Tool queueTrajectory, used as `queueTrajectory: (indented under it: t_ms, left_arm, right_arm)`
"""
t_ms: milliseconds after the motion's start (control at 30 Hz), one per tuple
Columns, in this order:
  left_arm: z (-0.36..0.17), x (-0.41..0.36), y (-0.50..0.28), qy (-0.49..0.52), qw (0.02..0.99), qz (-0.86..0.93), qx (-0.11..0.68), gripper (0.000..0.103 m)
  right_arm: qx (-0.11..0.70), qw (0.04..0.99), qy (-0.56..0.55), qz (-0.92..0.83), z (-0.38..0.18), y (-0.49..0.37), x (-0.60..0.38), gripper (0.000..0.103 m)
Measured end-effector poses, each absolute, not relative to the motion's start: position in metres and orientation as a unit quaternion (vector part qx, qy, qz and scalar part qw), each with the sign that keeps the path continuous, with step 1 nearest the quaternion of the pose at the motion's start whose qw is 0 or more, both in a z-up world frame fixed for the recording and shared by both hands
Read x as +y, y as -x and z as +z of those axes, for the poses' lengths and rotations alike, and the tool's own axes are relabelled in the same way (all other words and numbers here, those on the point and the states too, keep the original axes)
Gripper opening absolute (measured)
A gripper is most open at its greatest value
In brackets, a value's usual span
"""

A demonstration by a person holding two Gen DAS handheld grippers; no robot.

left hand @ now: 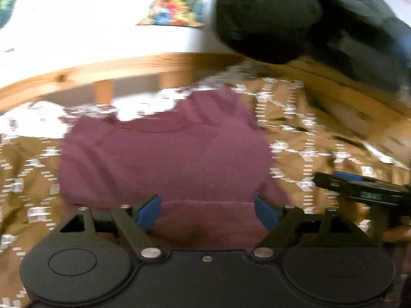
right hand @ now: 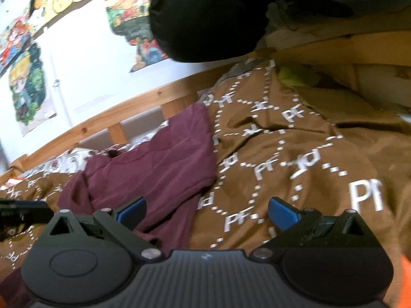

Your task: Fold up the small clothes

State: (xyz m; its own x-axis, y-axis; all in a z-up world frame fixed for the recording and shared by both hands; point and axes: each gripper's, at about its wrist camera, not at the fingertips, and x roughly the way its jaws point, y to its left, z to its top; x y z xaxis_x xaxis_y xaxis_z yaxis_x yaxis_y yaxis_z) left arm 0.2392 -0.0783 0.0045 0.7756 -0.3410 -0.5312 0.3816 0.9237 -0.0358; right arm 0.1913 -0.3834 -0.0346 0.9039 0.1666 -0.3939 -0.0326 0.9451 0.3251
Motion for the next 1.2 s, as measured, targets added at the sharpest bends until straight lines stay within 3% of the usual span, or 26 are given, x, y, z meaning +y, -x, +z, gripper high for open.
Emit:
queueTrajectory:
  t_ms: [133, 300, 433, 567, 633, 667, 700, 800, 867, 933, 1133, 1200]
  left_arm:
    - [-0.007, -0.031, -0.260, -0.049, 0.949, -0.089, 0.297, 0.082]
    - [-0.019, 0.020, -0.299, -0.032, 0.949, -0.027, 0.311, 0.070]
    - [-0.025, 0.039, -0.331, -0.014, 0.948, -0.025, 0.318, 0.060]
    - [-0.034, 0.053, -0.355, 0.021, 0.943, -0.047, 0.330, 0.044]
    - [-0.038, 0.057, -0.360, 0.046, 0.941, -0.062, 0.329, 0.028]
    - [-0.039, 0.059, -0.363, 0.058, 0.940, -0.071, 0.330, 0.012]
    - [-0.039, 0.061, -0.365, 0.066, 0.939, -0.076, 0.329, 0.009]
    - [-0.035, 0.067, -0.363, 0.085, 0.942, -0.065, 0.317, 0.006]
    - [-0.030, 0.075, -0.357, 0.087, 0.948, -0.050, 0.301, 0.006]
    - [-0.025, 0.087, -0.352, 0.099, 0.951, -0.031, 0.290, 0.005]
    - [-0.037, 0.107, -0.356, 0.135, 0.939, -0.024, 0.316, 0.009]
    - [-0.038, 0.105, -0.351, 0.130, 0.941, -0.024, 0.312, 0.024]
  right_arm:
    - [0.218, 0.964, -0.129, 0.084, -0.036, -0.194, -0.366, 0.103]
    - [0.224, 0.961, -0.112, 0.120, -0.035, -0.200, -0.346, 0.102]
    - [0.236, 0.955, -0.095, 0.153, -0.033, -0.210, -0.327, 0.095]
    - [0.263, 0.939, -0.082, 0.205, -0.021, -0.240, -0.303, 0.085]
    - [0.286, 0.923, -0.068, 0.248, -0.015, -0.262, -0.283, 0.078]
    - [0.295, 0.916, -0.056, 0.267, -0.011, -0.274, -0.272, 0.076]
    - [0.299, 0.909, -0.044, 0.288, -0.008, -0.285, -0.258, 0.074]
    - [0.310, 0.889, -0.005, 0.337, -0.006, -0.313, -0.214, 0.065]
    - [0.325, 0.880, 0.009, 0.346, -0.011, -0.332, -0.193, 0.043]
    - [0.339, 0.874, -0.004, 0.348, -0.016, -0.348, -0.184, 0.007]
    - [0.360, 0.880, -0.061, 0.303, -0.029, -0.367, -0.197, 0.003]
    - [0.368, 0.878, -0.071, 0.298, -0.035, -0.370, -0.203, 0.006]
